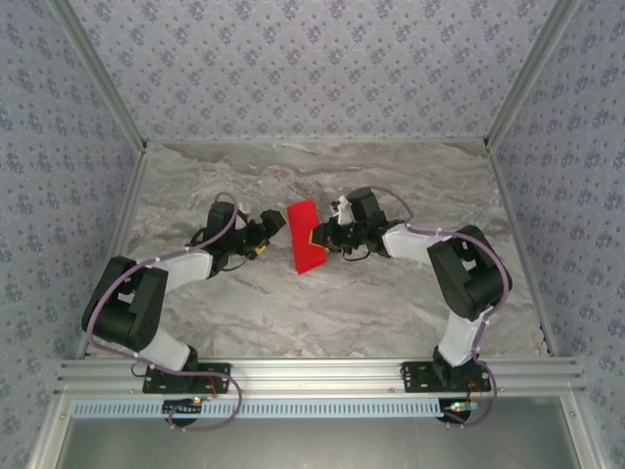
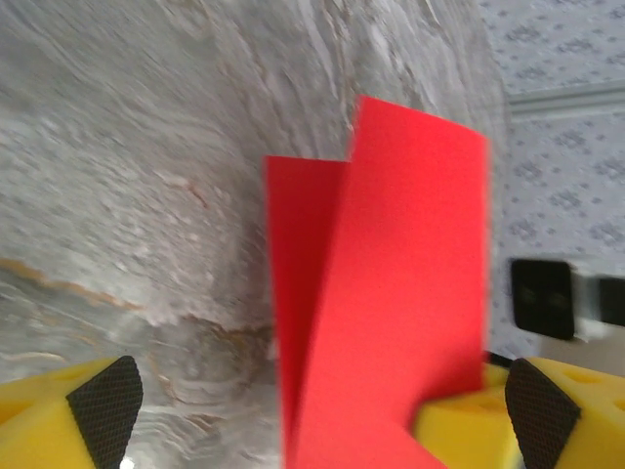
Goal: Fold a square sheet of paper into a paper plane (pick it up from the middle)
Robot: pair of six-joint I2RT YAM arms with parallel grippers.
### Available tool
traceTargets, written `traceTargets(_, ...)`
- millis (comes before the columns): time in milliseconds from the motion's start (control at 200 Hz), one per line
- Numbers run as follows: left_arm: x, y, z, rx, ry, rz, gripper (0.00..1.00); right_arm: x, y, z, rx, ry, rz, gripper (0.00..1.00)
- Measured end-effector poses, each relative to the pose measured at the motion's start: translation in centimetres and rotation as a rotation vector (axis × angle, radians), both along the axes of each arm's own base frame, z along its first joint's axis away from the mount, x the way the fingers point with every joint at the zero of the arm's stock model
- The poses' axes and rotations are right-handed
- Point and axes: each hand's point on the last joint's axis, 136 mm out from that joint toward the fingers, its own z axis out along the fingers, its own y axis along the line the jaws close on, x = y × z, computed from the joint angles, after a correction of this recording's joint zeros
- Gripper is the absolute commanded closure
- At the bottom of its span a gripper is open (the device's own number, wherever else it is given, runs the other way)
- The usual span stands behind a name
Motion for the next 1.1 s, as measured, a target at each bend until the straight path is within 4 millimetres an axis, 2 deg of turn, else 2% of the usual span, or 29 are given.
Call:
traceTargets(110,-0.6,-0.9,-0.8,-0.068,0.029,-0.016,0.07,-0.3,-0.4,-1.8,-0.001,0.061,-0.009,0.75)
traceTargets(210,-0.9,-1.6,-1.9,-0.111,0.066,-0.026,0.11,-0.5,-0.6,-2.4,0.012,0.092,-0.011,0.7)
traceTargets(385,-1.0,-2.7,-2.3,-0.165,0.088,-0.049,0.21,-0.2,-0.7,-1.9,0.045,0.097,-0.007,0.66)
traceTargets(535,-0.9,-3.0,-2.4,-0.19,0.091,-0.061,0.34,0.0,-0.8,-1.5,0.067,0.097,-0.001,0.65)
traceTargets(939,-0.7,-4.2,-2.4,-0.248,0.08,-0.091,0.6,-0.3,-0.6,-1.0,0.111,0.119,0.008,0.62)
traceTargets(1099,-0.3,-4.7,-1.8,-0.265,0.064,-0.098,0.75,-0.5,-0.6,-1.2,0.113,0.121,0.006,0.6)
